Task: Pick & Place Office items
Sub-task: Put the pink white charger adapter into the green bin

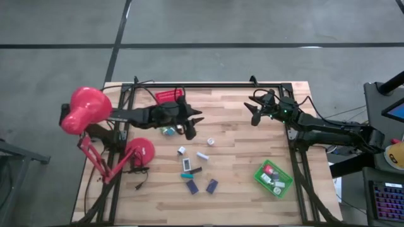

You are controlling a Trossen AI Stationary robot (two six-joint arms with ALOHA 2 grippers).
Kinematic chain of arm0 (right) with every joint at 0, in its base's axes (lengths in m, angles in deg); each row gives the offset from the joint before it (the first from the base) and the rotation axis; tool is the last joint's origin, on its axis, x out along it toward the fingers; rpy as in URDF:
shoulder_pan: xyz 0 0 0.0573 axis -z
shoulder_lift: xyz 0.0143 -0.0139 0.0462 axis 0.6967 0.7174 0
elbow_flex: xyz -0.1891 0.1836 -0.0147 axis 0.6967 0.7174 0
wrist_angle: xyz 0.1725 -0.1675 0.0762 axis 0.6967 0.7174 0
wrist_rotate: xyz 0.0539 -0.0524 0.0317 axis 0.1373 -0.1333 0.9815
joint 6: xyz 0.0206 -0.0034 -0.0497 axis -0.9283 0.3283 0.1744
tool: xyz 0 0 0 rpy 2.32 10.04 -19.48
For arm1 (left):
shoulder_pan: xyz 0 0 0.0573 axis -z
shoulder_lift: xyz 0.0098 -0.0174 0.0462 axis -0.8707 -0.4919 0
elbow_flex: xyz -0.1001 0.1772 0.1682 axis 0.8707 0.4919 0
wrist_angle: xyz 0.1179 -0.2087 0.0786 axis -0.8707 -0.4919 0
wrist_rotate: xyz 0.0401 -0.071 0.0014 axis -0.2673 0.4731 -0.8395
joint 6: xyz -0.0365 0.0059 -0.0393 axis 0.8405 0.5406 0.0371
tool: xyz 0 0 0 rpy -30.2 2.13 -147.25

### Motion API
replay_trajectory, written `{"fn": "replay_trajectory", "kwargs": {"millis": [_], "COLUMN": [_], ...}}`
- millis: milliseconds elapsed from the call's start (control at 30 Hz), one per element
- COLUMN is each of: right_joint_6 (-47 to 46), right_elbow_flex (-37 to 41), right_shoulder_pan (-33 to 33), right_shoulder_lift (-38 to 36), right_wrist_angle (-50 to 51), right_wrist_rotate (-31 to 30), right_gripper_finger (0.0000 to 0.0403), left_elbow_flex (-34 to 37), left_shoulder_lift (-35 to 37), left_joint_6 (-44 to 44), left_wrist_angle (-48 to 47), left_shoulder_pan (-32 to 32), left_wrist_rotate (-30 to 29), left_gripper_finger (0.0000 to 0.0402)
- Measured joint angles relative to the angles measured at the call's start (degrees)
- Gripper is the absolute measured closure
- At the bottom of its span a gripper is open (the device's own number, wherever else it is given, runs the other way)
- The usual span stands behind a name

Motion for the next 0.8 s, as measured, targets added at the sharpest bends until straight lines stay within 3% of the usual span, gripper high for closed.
{"fn": "replay_trajectory", "kwargs": {"millis": [467, 800], "right_joint_6": [0.0, 0.0], "right_elbow_flex": [0.0, 0.0], "right_shoulder_pan": [0.0, 0.0], "right_shoulder_lift": [0.0, 0.0], "right_wrist_angle": [0.0, 0.0], "right_wrist_rotate": [0.0, 0.0], "right_gripper_finger": [0.0213, 0.0213], "left_elbow_flex": [16.4, 31.3], "left_shoulder_lift": [8.0, 8.8], "left_joint_6": [1.7, 1.9], "left_wrist_angle": [12.3, 37.1], "left_shoulder_pan": [-5.3, -10.7], "left_wrist_rotate": [4.7, 12.4], "left_gripper_finger": [0.027, 0.027]}}
